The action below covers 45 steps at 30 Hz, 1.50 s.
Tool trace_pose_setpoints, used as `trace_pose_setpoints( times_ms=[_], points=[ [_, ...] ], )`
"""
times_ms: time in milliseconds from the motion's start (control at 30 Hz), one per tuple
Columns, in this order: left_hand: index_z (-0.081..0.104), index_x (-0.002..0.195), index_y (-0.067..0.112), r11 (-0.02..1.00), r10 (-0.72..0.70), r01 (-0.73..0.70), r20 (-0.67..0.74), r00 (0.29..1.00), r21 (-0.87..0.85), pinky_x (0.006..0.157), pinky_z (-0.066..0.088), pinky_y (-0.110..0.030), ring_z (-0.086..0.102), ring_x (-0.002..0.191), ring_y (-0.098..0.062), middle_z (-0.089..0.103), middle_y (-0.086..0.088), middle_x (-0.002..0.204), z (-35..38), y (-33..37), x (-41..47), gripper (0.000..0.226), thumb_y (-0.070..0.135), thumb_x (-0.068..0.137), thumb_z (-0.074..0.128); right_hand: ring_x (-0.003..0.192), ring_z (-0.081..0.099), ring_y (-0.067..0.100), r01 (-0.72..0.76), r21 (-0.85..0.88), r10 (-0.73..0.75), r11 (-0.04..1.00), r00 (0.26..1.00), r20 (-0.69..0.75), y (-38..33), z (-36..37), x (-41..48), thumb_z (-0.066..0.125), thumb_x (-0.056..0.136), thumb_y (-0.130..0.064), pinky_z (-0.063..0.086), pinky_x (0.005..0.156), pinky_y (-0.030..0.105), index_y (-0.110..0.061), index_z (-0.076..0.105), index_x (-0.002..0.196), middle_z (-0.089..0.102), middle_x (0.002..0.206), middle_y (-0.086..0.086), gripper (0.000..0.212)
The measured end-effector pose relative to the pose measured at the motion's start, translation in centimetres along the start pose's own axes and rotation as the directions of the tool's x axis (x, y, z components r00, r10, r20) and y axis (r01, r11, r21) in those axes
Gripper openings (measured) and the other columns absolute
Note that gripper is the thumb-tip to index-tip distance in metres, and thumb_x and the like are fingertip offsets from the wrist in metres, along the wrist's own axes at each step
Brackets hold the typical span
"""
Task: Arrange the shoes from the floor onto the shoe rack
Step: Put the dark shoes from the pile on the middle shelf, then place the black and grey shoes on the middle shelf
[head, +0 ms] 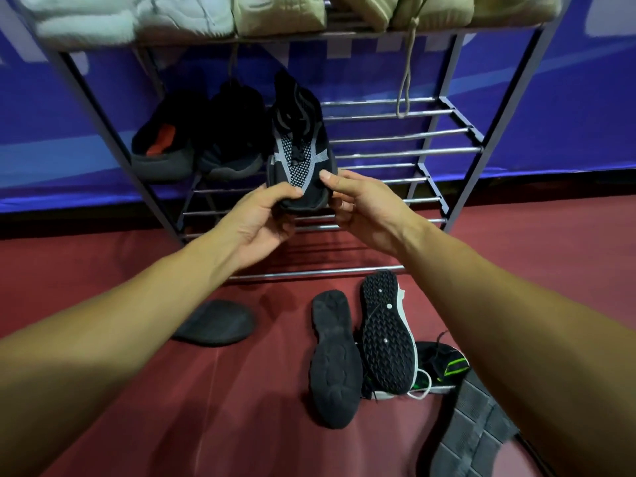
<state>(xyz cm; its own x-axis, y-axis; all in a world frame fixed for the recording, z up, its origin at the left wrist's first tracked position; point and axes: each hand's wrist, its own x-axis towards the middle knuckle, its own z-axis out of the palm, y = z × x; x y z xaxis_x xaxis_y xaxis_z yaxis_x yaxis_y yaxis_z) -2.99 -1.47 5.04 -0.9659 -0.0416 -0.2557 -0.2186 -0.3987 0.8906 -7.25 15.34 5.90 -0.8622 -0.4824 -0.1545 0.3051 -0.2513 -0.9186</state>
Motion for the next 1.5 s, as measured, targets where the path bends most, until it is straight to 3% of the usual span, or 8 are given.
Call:
trace_pose_setpoints(
  times_ms=[233,433,633,767,900,1067,1300,1500],
  points=[
    [0.055,0.102,0.023,0.999,-0.007,0.009,-0.058,0.998,0.031,0.05,0.032,-0.018,0.051,0.066,-0.007,0.06,0.005,0.083,-0.5,0.7,1.9,0.026,0.011,0.085,0.07,0.054,0.032,0.006,-0.034,-0.009,0.033,0.999,0.999,-0.026,0.9,-0.2,1.8,0.07,0.092,-0.025,0.015,0.054,0.025,-0.023,0.061,0.078,0.037,0.073,-0.001,0.016],
    [0.067,0.077,0.025,1.0,-0.002,0.003,-0.101,0.995,0.005,0.056,0.027,-0.022,0.05,0.063,-0.008,0.061,0.005,0.076,0.5,1.1,2.4,0.011,0.029,0.085,0.074,0.052,0.04,0.005,0.038,0.03,-0.034,0.999,0.992,-0.125,0.6,-0.3,3.5,0.074,0.09,-0.023,0.02,0.054,0.023,-0.017,0.059,0.088,0.055,0.084,0.004,0.016],
    [0.066,0.088,0.028,0.999,0.04,-0.038,-0.118,0.992,0.016,0.056,0.023,-0.023,0.046,0.057,-0.005,0.063,0.009,0.065,0.0,1.1,2.8,0.01,0.035,0.086,0.072,0.053,0.035,0.005,0.075,0.029,-0.067,0.997,0.977,-0.204,0.5,-0.4,4.9,0.078,0.087,-0.028,0.023,0.046,0.018,-0.009,0.067,0.106,0.057,0.085,0.005,0.029],
    [0.069,0.082,0.029,0.999,0.04,-0.042,-0.128,0.991,-0.014,0.053,0.028,-0.021,0.05,0.06,-0.007,0.065,0.005,0.078,0.0,1.2,3.3,0.012,0.039,0.082,0.076,0.055,0.033,0.008,0.089,0.033,-0.076,0.996,0.956,-0.283,0.7,-0.2,5.6,0.08,0.084,-0.034,0.023,0.045,0.019,-0.01,0.065,0.102,0.052,0.087,0.008,0.034],
    [0.067,0.103,0.029,0.999,0.034,-0.032,-0.117,0.993,0.016,0.053,0.031,-0.021,0.051,0.067,-0.008,0.065,0.005,0.084,-0.4,0.8,3.3,0.026,0.044,0.083,0.074,0.051,0.038,0.007,0.055,-0.029,-0.061,0.998,0.957,-0.285,0.9,-0.4,4.8,0.075,0.087,-0.041,0.027,0.048,0.02,-0.009,0.067,0.1,0.066,0.078,0.003,0.036],
    [0.065,0.111,0.024,0.993,0.006,0.008,-0.119,0.993,0.116,0.054,0.034,-0.02,0.057,0.066,-0.006,0.069,0.007,0.089,-1.2,-0.5,1.9,0.043,0.056,0.082,0.071,0.049,0.045,0.005,-0.037,-0.124,-0.006,0.992,0.943,-0.333,1.9,-1.3,2.6,0.07,0.091,-0.039,0.031,0.044,0.017,-0.005,0.07,0.104,0.074,0.084,0.004,0.036],
    [0.07,0.096,0.02,0.906,-0.051,0.117,-0.169,0.984,0.408,0.057,0.034,-0.021,0.058,0.065,-0.005,0.069,0.007,0.081,-2.3,-4.3,-0.9,0.022,0.041,0.09,0.069,0.065,0.046,0.017,-0.204,-0.413,0.04,0.888,0.928,-0.371,5.0,-3.7,-1.3,0.071,0.088,-0.039,0.031,0.053,0.026,-0.006,0.072,0.108,0.074,0.088,0.006,0.038],
    [0.07,0.099,0.02,0.82,-0.119,0.168,-0.124,0.985,0.547,0.062,0.036,-0.023,0.058,0.071,-0.006,0.07,0.006,0.086,-2.6,-6.6,-1.8,0.025,0.043,0.089,0.07,0.07,0.044,0.021,-0.253,-0.422,0.088,0.871,0.924,-0.373,5.7,-4.6,-2.5,0.072,0.087,-0.037,0.028,0.05,0.026,-0.005,0.069,0.111,0.075,0.09,0.006,0.04]
  ],
)
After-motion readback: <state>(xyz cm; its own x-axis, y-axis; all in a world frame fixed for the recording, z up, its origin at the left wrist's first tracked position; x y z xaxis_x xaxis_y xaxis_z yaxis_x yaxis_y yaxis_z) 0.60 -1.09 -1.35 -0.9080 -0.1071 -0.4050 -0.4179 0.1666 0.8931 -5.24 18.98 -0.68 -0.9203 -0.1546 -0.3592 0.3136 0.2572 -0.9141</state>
